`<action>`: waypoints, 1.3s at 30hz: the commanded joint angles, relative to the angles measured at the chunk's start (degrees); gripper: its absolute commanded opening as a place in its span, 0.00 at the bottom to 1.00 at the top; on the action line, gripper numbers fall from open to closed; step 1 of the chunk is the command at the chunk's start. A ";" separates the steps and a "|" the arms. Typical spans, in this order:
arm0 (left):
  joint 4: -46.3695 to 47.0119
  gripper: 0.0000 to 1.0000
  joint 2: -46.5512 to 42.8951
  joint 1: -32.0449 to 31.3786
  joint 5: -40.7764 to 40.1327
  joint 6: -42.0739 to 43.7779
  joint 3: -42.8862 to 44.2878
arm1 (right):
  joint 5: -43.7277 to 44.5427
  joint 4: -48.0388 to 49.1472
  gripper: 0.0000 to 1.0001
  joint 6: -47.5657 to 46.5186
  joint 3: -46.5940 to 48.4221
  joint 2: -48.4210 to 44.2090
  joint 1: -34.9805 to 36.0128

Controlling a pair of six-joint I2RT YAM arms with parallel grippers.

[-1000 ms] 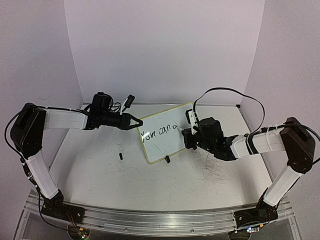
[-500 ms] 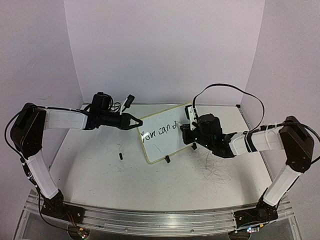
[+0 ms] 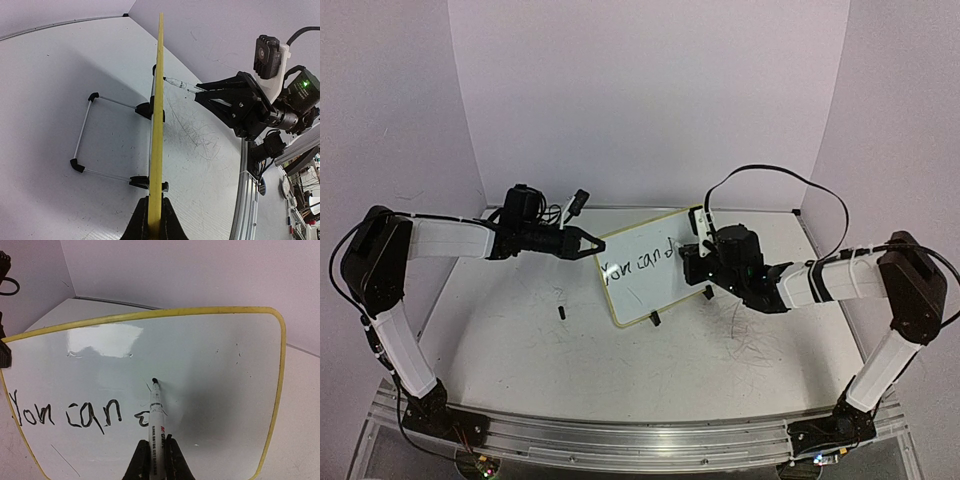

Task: Write a sentence on the whiteboard

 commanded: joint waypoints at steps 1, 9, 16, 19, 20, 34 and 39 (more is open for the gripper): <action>-1.19 0.00 -1.65 0.26 0.48 1.42 -0.09 | 0.72 0.58 0.00 1.04 -1.42 0.71 -0.26; -1.22 0.00 -1.57 0.26 0.46 1.51 -0.09 | -0.26 0.47 0.00 2.24 -4.90 -0.47 -0.26; -1.21 0.00 -1.63 0.26 0.44 1.51 -0.10 | -1.39 0.02 0.00 2.33 -5.46 -0.31 -0.24; -1.16 0.00 -1.74 0.26 0.37 1.54 -0.16 | -1.92 -0.36 0.00 2.33 -5.58 -0.08 -0.17; -1.19 0.00 -1.74 0.26 0.37 1.54 -0.14 | -2.04 -0.53 0.00 2.26 -5.62 -0.05 -0.18; -1.21 0.00 -1.56 0.27 0.29 1.59 -0.09 | -0.96 -1.73 0.00 1.98 -6.02 -0.68 -0.17; -1.21 0.00 -1.64 0.26 0.28 1.62 -0.15 | -0.97 -1.89 0.00 1.98 -6.55 -0.85 -0.18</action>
